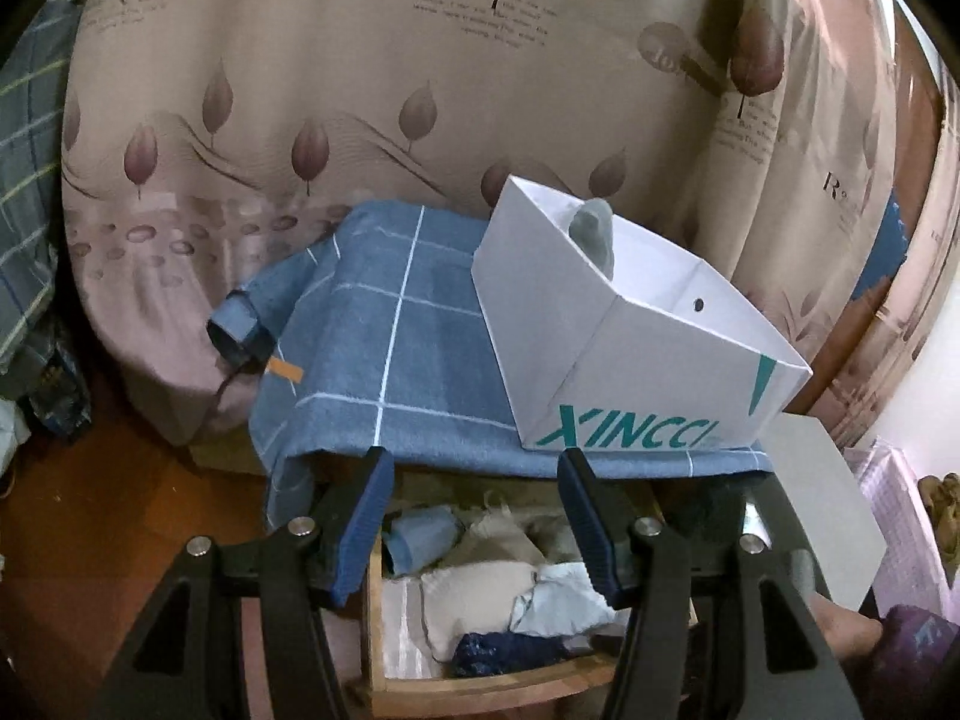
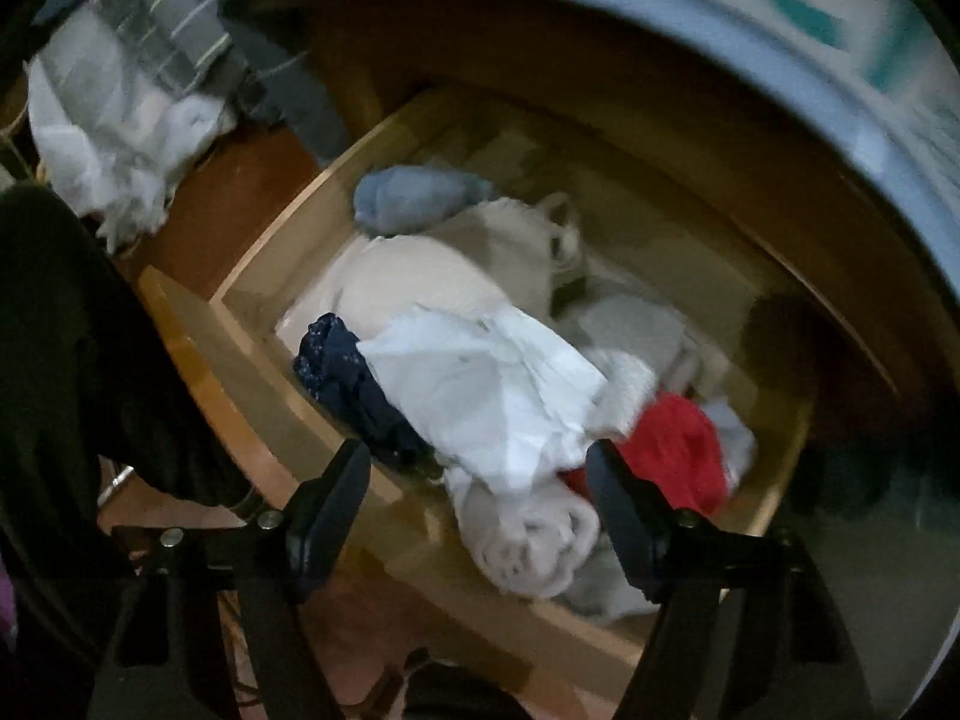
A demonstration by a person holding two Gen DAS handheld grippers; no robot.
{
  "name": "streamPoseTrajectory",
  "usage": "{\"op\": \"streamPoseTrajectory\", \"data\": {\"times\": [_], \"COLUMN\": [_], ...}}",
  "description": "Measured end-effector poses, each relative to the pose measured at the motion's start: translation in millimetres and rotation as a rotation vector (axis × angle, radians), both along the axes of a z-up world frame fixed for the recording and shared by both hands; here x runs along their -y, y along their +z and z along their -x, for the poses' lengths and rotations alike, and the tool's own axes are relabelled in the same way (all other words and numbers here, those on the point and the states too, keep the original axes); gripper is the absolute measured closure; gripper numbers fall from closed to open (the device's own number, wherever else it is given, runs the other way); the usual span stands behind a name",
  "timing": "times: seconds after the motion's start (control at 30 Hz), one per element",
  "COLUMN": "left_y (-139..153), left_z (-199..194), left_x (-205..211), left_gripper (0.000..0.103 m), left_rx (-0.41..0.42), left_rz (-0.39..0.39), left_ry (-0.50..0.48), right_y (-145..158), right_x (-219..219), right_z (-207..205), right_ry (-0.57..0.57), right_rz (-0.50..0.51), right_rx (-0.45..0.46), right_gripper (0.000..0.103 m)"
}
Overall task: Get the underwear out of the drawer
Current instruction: 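Lower the right tool into the drawer over the white cloth, then grasp the white cloth with the right tool and lift it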
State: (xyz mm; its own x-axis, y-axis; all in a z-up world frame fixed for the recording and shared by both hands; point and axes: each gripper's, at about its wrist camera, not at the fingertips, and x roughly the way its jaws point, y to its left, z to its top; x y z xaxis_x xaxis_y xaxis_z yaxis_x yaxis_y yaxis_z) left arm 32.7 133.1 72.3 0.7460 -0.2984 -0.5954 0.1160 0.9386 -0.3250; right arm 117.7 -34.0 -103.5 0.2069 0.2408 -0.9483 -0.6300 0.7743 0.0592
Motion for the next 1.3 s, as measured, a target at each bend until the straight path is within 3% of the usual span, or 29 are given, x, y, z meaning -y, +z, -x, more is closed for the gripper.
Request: {"op": "streamPoseTrajectory", "data": {"times": [0.23, 0.5, 0.57, 0.67, 0.8, 0.93, 1.13, 1.2, 1.3], "left_y": [-12, -18, -19, -20, -22, -25, -31, -31, -33], "left_z": [-12, -17, -18, -18, -19, -21, -24, -25, -26], "left_x": [-12, -9, -7, -3, -2, -5, -13, -14, -13], "left_gripper": [0.045, 0.045, 0.045, 0.045, 0.045, 0.045, 0.045, 0.045, 0.044], "left_rx": [-0.074, -0.111, -0.117, -0.123, -0.128, -0.145, -0.185, -0.188, -0.200], "left_rz": [0.096, 0.114, 0.101, 0.091, 0.084, 0.099, 0.147, 0.157, 0.158], "left_ry": [0.017, 0.007, 0.001, -0.010, -0.009, -0.005, 0.010, 0.010, 0.011], "right_y": [-26, -42, -47, -43, -33, -3, 19, 18, 11], "right_x": [-20, -21, -21, -24, -20, -8, 32, 51, 58], "right_z": [-17, -42, -43, -41, -35, -21, -32, -35, -36], "right_ry": [0.067, 0.062, 0.073, 0.088, 0.074, 0.053, -0.092, -0.164, -0.230], "right_rz": [0.104, 0.125, 0.118, 0.127, 0.096, 0.006, -0.197, -0.291, -0.293], "right_rx": [-0.075, -0.140, -0.166, -0.128, -0.110, -0.051, -0.151, -0.231, -0.246], "right_gripper": [0.032, 0.032, 0.036, 0.050, 0.067, 0.070, 0.070, 0.069, 0.069]}}
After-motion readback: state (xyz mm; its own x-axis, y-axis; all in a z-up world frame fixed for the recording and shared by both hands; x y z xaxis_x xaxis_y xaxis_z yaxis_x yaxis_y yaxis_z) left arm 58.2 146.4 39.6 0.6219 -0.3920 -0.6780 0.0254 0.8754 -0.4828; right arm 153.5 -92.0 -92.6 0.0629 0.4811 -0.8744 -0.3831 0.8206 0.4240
